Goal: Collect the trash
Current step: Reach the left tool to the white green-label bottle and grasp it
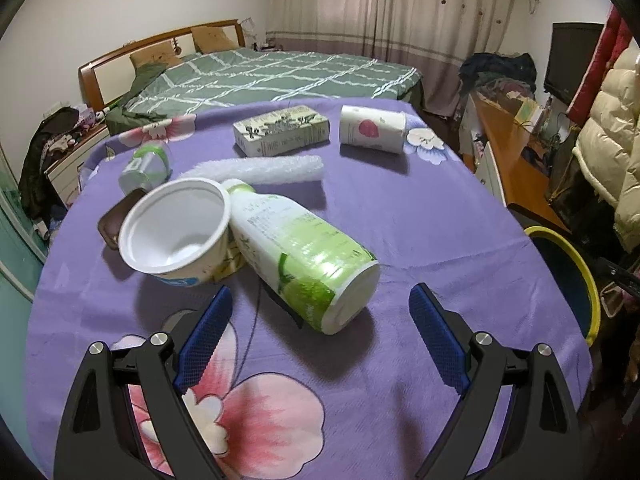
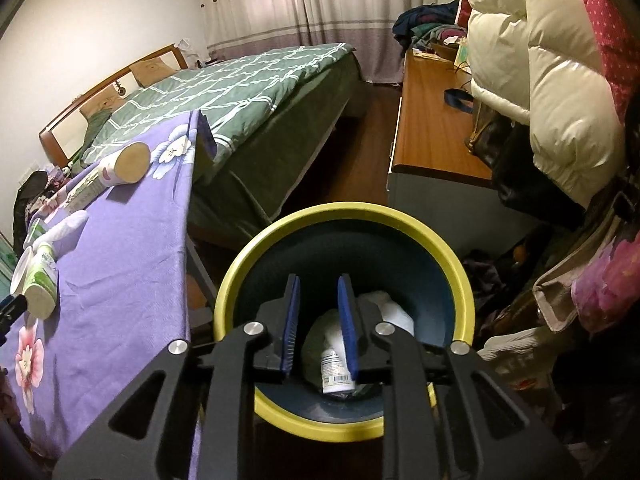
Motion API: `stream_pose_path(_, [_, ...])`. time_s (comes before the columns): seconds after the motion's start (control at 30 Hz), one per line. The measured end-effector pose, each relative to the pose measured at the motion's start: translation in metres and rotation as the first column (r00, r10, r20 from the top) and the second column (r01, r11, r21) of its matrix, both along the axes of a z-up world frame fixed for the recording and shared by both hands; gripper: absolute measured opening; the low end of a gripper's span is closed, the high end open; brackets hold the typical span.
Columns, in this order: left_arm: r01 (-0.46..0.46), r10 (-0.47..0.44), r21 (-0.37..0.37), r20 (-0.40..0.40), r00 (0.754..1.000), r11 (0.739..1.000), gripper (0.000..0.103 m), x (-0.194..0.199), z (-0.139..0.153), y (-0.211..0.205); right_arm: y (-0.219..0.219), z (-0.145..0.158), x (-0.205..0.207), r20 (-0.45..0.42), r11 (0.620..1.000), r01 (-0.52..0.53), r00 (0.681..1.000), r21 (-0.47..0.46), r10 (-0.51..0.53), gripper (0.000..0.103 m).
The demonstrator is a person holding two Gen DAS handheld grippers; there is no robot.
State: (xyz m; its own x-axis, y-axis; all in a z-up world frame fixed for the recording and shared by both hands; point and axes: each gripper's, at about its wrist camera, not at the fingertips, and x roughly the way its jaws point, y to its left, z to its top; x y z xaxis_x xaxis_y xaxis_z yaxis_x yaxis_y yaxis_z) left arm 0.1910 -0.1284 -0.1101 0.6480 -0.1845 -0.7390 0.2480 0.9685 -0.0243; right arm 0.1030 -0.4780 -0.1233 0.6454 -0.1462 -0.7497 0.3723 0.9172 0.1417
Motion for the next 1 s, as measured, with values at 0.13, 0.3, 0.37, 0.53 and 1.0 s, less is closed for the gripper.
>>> stream_pose_path(0.13, [-0.04,0.04,0.009,-0.021,0.999,0.999,0.089,0.012,-0.011,-0.006,0.0,-0.004,0.001,-0.003,1.0,-0.009,1.0,0.009,0.009,0.021])
stream_pose_path(0.3, [-0.101,0.101,0.036,0.0,0.995,0.994,0.089,0.025,-0.016,-0.013,0.0,-0.008,0.004,-0.005,1.0,-0.015,1.0,0.027,0.015,0.021])
stream_pose_path(0.37, [-0.118,0.118,0.05,-0.001,0.993,0.992,0.089,0.03,-0.019,-0.018,-0.001,-0.009,0.004,-0.004,0.999,-0.017,1.0,0.033,0.017,0.021])
stream_pose_path(0.53, [-0.152,0.152,0.057,0.015,0.988,0.987,0.088,0.038,-0.022,-0.024,-0.003,-0.009,0.003,0.004,0.999,-0.019,1.0,0.044,0.019,0.022])
stream_pose_path(1.0, [0.0,-0.001,0.021,0.048,0.999,1.0,0.063,0.0,-0.012,0.003,0.001,-0.012,0.006,0.013,0.997,-0.044,0.999,0.066,0.044,0.022])
